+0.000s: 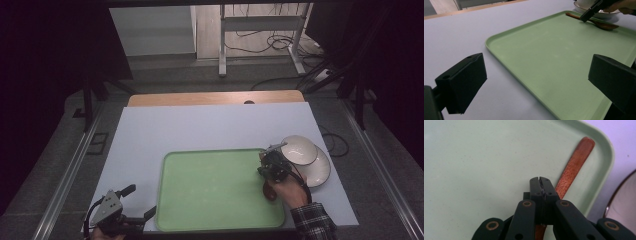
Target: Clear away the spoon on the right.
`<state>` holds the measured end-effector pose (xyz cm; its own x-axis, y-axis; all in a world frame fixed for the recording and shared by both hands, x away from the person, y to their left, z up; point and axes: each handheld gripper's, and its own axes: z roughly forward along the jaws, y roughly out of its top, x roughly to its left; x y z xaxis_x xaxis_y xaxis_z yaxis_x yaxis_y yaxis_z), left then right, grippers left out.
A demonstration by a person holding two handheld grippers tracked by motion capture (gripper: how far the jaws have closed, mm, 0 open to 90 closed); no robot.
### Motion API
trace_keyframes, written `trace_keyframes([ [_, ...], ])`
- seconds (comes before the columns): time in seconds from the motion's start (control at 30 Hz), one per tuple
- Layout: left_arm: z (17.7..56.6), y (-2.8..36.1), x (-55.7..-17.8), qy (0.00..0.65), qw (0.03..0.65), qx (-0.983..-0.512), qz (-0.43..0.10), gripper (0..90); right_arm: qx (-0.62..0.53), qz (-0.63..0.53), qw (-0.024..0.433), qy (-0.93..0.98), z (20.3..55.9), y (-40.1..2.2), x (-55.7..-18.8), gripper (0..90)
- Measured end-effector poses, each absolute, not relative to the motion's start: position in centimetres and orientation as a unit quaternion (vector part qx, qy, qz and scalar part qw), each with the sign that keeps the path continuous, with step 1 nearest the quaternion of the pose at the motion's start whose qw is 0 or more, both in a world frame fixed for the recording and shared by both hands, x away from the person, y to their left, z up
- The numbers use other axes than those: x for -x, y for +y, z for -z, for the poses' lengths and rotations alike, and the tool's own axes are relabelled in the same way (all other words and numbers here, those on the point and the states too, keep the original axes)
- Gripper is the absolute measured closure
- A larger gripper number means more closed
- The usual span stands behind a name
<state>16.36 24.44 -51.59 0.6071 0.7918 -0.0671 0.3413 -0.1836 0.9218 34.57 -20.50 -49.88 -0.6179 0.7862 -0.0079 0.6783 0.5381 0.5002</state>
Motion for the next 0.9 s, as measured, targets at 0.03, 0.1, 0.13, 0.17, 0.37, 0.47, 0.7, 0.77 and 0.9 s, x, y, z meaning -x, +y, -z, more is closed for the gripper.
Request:
trace_keyframes([
  [0.03, 51.59, 24.44, -16.36, 0.385, 0.51, -0.737, -0.221, 1.2, -0.421, -0.231, 0.117, 0.869, 49.88, -20.5, -34.57, 89.6],
  [0.1, 51.58, 24.44, -16.36, 0.385, 0.511, -0.737, -0.221, 1.2, -0.424, -0.232, 0.117, 0.867, 49.87, -20.73, -34.53, 89.6],
  [0.13, 51.59, 24.44, -16.36, 0.385, 0.51, -0.737, -0.221, 1.2, -0.426, -0.233, 0.118, 0.866, 49.85, -20.89, -34.48, 89.6],
  [0.17, 51.59, 24.44, -16.35, 0.385, 0.51, -0.737, -0.221, 1.2, -0.426, -0.233, 0.118, 0.866, 49.85, -20.89, -34.48, 89.6],
  [0.37, 51.58, 24.46, -16.36, 0.385, 0.511, -0.736, -0.221, 1.2, -0.424, -0.244, 0.117, 0.865, 49.76, -20.95, -34.4, 87.3],
  [0.47, 51.58, 24.47, -16.36, 0.385, 0.511, -0.736, -0.221, 1.2, -0.423, -0.249, 0.117, 0.863, 49.68, -20.91, -34.36, 84.3],
  [0.7, 51.59, 24.5, -16.35, 0.385, 0.512, -0.736, -0.22, 1.2, -0.416, -0.266, 0.119, 0.861, 49.46, -20.96, -34.22, 71.0],
  [0.77, 51.59, 24.49, -16.35, 0.385, 0.512, -0.736, -0.22, 1.2, -0.417, -0.267, 0.119, 0.861, 49.42, -20.96, -34.19, 69.5],
  [0.9, 51.59, 24.54, -16.36, 0.386, 0.513, -0.735, -0.22, 1.2, -0.417, -0.271, 0.119, 0.859, 49.27, -21.05, -34.1, 63.4],
])
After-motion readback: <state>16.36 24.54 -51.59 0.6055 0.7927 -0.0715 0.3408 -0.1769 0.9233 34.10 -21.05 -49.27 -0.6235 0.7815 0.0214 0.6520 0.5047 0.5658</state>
